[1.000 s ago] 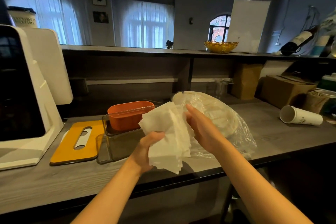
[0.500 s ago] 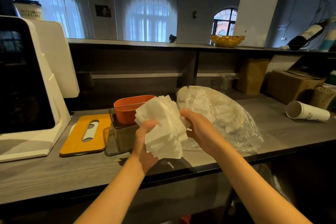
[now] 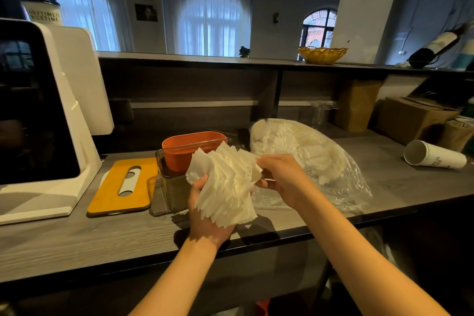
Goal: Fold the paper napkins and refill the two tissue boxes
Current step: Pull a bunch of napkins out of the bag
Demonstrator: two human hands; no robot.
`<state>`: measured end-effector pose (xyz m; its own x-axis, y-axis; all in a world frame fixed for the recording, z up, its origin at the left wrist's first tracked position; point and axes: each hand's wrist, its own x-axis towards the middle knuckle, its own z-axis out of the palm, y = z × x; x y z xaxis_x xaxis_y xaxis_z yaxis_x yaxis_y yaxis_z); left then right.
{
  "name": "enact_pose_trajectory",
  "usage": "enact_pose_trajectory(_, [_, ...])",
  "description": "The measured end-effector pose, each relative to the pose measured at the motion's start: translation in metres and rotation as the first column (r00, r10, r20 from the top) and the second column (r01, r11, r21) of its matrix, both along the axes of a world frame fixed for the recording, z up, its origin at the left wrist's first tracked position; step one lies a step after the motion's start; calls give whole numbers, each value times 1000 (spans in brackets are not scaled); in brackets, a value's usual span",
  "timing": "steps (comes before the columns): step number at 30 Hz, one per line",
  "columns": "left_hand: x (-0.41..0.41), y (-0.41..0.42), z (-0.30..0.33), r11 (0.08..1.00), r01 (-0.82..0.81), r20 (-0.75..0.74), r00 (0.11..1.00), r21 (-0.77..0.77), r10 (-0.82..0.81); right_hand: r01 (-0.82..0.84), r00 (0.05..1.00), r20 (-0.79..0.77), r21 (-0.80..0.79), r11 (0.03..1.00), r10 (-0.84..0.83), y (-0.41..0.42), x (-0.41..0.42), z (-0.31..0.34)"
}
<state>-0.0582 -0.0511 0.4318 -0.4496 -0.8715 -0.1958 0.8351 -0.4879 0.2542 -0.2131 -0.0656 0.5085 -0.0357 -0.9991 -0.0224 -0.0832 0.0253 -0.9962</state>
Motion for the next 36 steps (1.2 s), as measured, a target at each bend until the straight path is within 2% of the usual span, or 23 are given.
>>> enact_pose_trajectory(1, [0, -2, -2, 1000, -8, 26, 1000, 15, 8, 33, 999, 17, -11, 999, -33, -1, 0, 2])
enact_pose_trajectory(2, [-6, 0, 1, 998, -21, 4, 1000, -53, 21, 65, 998, 21, -28, 998, -64, -1, 1, 3])
enact_pose_trajectory(3, [-8, -1, 1, 981, -109, 58, 991, -161, 120, 88, 996, 15, -44, 995, -88, -1, 1, 4])
enact_pose_trajectory(4, [-8, 0, 4, 975, -140, 43, 988, -175, 149, 96, 995, 20, -44, 994, -96, -2, 2, 5])
enact_pose_trajectory(8, [-14, -2, 6, 951, -163, 38, 983, -264, 179, -39, 983, 178, 34, 999, 32, -4, -1, 4])
enact_pose_trajectory(10, [-14, -2, 6, 950, -166, 14, 984, -265, 177, -87, 993, 82, 17, 996, 86, -3, -4, 4])
enact_pose_trajectory(12, [-14, -3, 5, 955, -158, 9, 986, -251, 165, -64, 997, -40, 2, 998, 64, -3, -7, 3])
enact_pose_trajectory(14, [-15, -3, 5, 956, -142, 4, 989, -257, 148, -10, 999, -54, -18, 1000, 9, -4, -9, 3])
enact_pose_trajectory(16, [-14, -2, 9, 959, -132, 43, 988, -249, 147, 92, 996, -4, -64, 994, -92, -5, -13, 10])
enact_pose_trajectory(19, [-12, -1, 17, 954, -121, 214, 959, -275, 184, 251, 968, 59, -212, 945, -244, 1, -22, 36])
enact_pose_trajectory(22, [-15, -2, 27, 963, -24, 443, 885, -270, 146, 205, 979, 52, -315, 927, -199, 14, -26, 66])
enact_pose_trajectory(24, [-16, -4, 32, 972, 7, 544, 830, -235, 125, 135, 991, 46, -311, 941, -127, 24, -23, 76])
enact_pose_trajectory(26, [-18, -6, 38, 974, 61, 570, 818, -219, 77, 59, 998, -12, -275, 960, -65, 29, -15, 73])
enact_pose_trajectory(28, [-20, -9, 39, 961, 110, 562, 825, -256, 55, 8, 981, -186, -236, 972, -53, 26, -3, 55])
enact_pose_trajectory(30, [-22, -10, 36, 954, 84, 537, 839, -286, 88, 5, 955, -290, -190, 982, -61, 18, 6, 31])
enact_pose_trajectory(33, [-23, -11, 30, 962, 66, 492, 867, -265, 76, 43, 941, -326, -156, 987, -93, 7, 9, 6])
enact_pose_trajectory(36, [-22, -8, 26, 959, 93, 531, 844, -270, 68, 51, 921, -369, -207, 977, -126, 5, 11, -5])
